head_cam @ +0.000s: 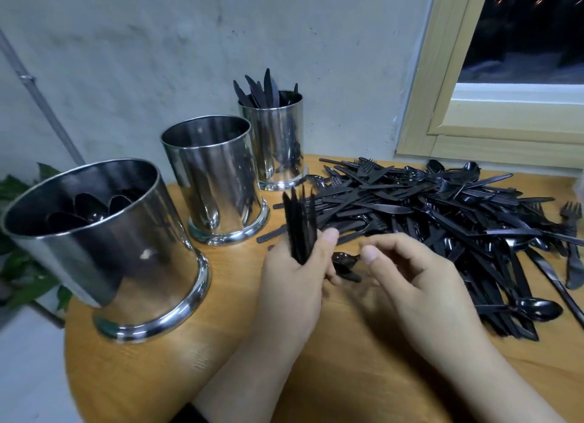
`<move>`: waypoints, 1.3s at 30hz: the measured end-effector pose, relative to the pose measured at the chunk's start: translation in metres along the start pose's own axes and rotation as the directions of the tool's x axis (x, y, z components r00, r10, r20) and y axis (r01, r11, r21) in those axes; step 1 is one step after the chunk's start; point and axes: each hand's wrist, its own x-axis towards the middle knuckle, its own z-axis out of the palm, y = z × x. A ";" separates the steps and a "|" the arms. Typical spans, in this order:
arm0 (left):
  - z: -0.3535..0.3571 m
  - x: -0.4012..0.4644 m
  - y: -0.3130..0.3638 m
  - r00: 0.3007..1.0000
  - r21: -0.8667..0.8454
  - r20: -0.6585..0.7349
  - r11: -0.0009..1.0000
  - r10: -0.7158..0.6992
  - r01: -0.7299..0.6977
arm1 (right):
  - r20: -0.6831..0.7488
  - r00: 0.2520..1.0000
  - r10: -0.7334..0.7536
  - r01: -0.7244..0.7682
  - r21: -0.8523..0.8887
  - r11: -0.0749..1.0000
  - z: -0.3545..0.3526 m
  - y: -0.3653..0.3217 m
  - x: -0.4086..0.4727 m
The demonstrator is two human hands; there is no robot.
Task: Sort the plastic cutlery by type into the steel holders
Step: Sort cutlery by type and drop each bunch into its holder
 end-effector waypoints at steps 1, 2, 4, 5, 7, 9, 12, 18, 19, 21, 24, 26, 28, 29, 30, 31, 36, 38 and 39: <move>0.001 -0.001 -0.002 0.995 0.054 0.095 0.998 -0.018 0.013 | -0.009 1.000 0.008 -0.008 0.023 1.000 0.000 -0.002 0.000; 0.002 -0.001 -0.004 0.982 0.128 0.182 0.992 -0.044 0.021 | 0.001 1.000 0.018 -0.018 0.047 0.999 0.000 -0.005 0.000; 0.005 -0.003 -0.007 0.952 0.205 0.293 0.978 -0.091 0.030 | 0.052 0.998 0.033 -0.037 0.088 0.995 0.001 -0.010 -0.001; 0.006 -0.003 -0.006 0.943 0.202 0.320 0.979 -0.098 0.033 | 0.075 0.997 0.030 -0.037 0.093 0.995 0.001 -0.011 -0.002; 0.005 -0.002 -0.006 0.937 0.192 0.337 0.981 -0.088 0.023 | 0.082 0.996 0.036 -0.044 0.098 0.994 0.002 -0.014 -0.002; 0.005 -0.002 -0.006 0.939 0.222 0.333 0.975 -0.089 0.014 | 0.052 0.995 0.082 -0.088 0.143 0.986 0.002 -0.017 0.000; 0.008 -0.002 -0.005 0.950 0.313 0.296 0.950 -0.101 0.003 | 0.008 0.990 0.142 -0.142 0.143 0.980 0.004 -0.027 0.009; 0.001 0.009 0.011 0.971 0.468 0.224 0.883 -0.084 -0.032 | 0.050 0.986 0.158 -0.153 -0.088 0.984 0.011 -0.052 0.041; -0.004 0.011 0.015 0.975 0.468 0.214 0.883 -0.065 -0.044 | 0.066 0.988 0.138 -0.130 -0.110 0.985 0.011 -0.056 0.045; -0.016 0.017 0.024 0.980 0.473 0.196 0.880 -0.046 -0.053 | 0.076 0.992 0.099 -0.089 -0.122 0.989 0.011 -0.065 0.055; -0.031 0.028 0.029 0.989 0.473 0.144 0.880 -0.034 -0.039 | 0.077 0.996 0.049 -0.038 -0.134 0.990 0.013 -0.079 0.070; -0.037 0.034 0.031 0.993 0.431 0.115 0.902 -0.013 -0.038 | 0.103 0.994 0.030 -0.016 -0.139 0.990 0.017 -0.088 0.078; -0.043 0.039 0.035 0.997 0.362 0.071 0.932 0.004 -0.029 | 0.111 0.994 0.025 -0.013 -0.105 0.994 0.020 -0.098 0.089; -0.046 0.041 0.037 0.999 0.309 0.036 0.951 -0.001 -0.010 | 0.098 0.995 0.026 -0.019 -0.067 0.998 0.019 -0.104 0.099; -0.049 0.045 0.040 1.000 0.254 -0.002 0.967 -0.009 0.009 | 0.069 0.997 0.021 -0.020 -0.006 1.000 0.016 -0.110 0.111; -0.052 0.048 0.042 0.999 0.207 -0.038 0.978 -0.016 0.023 | 0.016 1.000 0.007 -0.009 0.075 0.997 0.014 -0.116 0.126; -0.061 0.059 0.045 0.997 0.158 -0.072 0.987 0.008 0.004 | -0.209 0.976 -0.061 0.109 0.225 0.968 0.014 -0.139 0.208; -0.061 0.063 0.042 0.997 0.166 -0.070 0.986 0.012 0.000 | -0.216 0.973 -0.081 0.125 0.198 0.972 0.024 -0.142 0.237; -0.060 0.065 0.041 0.997 0.164 -0.070 0.986 0.011 0.001 | -0.219 0.972 -0.082 0.122 0.175 0.977 0.031 -0.141 0.251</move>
